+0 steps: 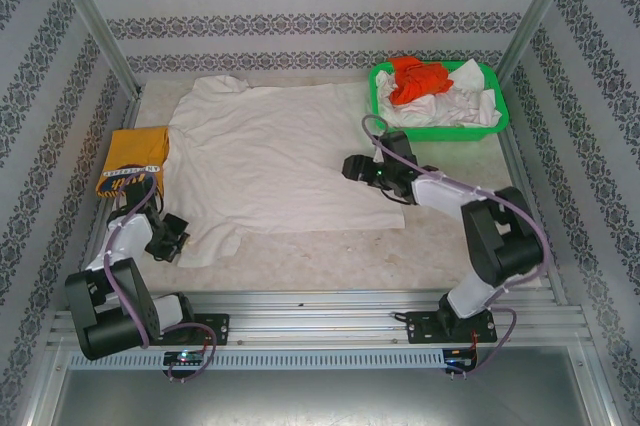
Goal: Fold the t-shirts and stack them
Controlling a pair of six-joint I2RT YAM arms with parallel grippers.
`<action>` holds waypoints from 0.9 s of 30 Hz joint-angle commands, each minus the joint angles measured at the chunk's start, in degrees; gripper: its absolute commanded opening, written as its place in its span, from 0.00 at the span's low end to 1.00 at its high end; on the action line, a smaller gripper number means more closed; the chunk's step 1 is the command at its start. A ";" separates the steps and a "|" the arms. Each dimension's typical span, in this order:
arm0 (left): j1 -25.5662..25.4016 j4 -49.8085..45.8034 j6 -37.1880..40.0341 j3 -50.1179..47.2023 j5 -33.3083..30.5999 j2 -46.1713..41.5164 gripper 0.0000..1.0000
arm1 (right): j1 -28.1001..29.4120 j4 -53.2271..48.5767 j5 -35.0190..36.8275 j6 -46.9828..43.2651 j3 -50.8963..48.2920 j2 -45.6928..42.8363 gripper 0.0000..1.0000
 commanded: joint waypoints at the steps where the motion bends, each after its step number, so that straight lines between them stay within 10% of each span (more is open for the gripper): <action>1: 0.56 -2.20 0.64 0.21 -0.99 -2.46 0.00 | -1.93 -8.40 10.61 7.21 -4.28 -5.79 0.75; 27: 0.56 -0.36 4.67 0.72 -0.47 -2.92 0.00 | 1.23 -28.23 15.87 15.37 -7.99 -7.67 0.46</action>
